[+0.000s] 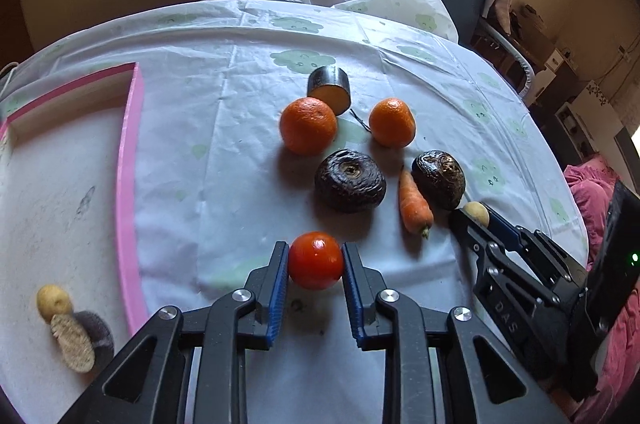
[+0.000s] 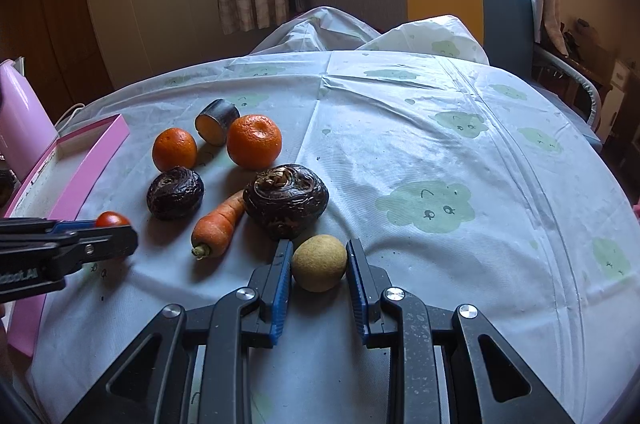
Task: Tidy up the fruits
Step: 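Grasp the red tomato with the left gripper, then carry the tomato into the tray and open the left gripper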
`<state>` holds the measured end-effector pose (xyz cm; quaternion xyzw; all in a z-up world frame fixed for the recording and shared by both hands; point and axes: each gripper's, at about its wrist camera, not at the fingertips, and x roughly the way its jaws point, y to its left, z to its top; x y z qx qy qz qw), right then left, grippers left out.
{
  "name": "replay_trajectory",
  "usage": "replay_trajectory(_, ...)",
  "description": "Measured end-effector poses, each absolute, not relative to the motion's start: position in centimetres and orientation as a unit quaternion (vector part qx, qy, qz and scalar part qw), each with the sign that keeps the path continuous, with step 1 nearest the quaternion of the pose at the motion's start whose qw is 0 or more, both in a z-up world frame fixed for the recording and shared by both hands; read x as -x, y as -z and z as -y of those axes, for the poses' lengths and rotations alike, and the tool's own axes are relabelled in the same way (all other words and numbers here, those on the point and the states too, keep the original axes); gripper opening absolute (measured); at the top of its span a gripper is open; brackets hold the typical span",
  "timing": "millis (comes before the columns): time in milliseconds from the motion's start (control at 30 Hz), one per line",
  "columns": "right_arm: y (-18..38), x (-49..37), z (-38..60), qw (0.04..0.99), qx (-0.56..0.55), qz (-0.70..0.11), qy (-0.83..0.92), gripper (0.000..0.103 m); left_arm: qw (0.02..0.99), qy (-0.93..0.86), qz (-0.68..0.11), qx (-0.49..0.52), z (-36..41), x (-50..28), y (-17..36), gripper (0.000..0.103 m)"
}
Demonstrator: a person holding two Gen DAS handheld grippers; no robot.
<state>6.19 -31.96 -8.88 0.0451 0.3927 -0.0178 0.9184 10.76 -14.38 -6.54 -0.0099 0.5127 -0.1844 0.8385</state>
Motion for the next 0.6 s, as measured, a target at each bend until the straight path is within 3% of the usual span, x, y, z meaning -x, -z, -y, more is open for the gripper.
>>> replay_trajectory(300,8.9,-6.2,31.4,0.919,-0.026,-0.393,0.026,0.027,0.863,0.148,-0.482,0.035,9.6,-9.6,3.7,0.026)
replay_trajectory(600,8.9,-6.1,31.0,0.919,-0.011,-0.393,0.033,0.027,0.883,0.018,-0.461,0.085,-2.2,-10.0,2.7,0.026)
